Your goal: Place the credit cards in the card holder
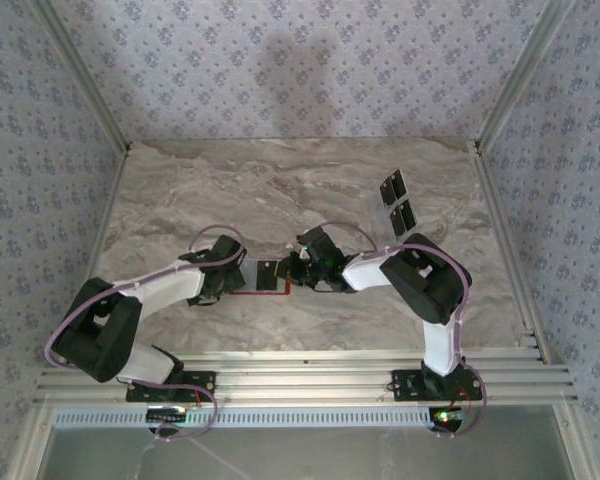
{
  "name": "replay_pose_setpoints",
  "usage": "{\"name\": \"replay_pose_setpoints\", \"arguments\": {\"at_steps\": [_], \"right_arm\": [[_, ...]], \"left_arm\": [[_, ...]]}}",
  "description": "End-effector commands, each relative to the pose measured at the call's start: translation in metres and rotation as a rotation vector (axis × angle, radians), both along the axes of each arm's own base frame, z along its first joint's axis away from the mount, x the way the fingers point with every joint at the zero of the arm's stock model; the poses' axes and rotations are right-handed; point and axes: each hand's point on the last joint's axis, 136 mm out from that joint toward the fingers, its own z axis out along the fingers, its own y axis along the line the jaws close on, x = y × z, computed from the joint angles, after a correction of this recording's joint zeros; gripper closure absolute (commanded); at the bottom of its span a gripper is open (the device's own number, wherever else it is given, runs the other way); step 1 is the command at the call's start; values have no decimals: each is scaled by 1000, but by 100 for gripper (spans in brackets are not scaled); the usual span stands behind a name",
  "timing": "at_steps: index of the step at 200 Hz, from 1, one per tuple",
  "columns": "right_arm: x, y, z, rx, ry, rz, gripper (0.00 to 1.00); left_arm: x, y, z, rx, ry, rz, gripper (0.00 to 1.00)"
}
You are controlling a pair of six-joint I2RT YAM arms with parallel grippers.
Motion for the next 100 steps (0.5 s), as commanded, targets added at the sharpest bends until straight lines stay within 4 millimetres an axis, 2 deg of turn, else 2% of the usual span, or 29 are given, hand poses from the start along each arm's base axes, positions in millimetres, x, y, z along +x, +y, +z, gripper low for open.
{"name": "replay_pose_setpoints", "arguments": {"at_steps": [1,100], "right_arm": [[-6,-9,-23,-45,54,-19,91],[-5,2,-23,-40,54,1,94]], "left_arm": [[-23,14,-13,41,87,5,3],[-27,13,-19,30,95,-1,3]]}}
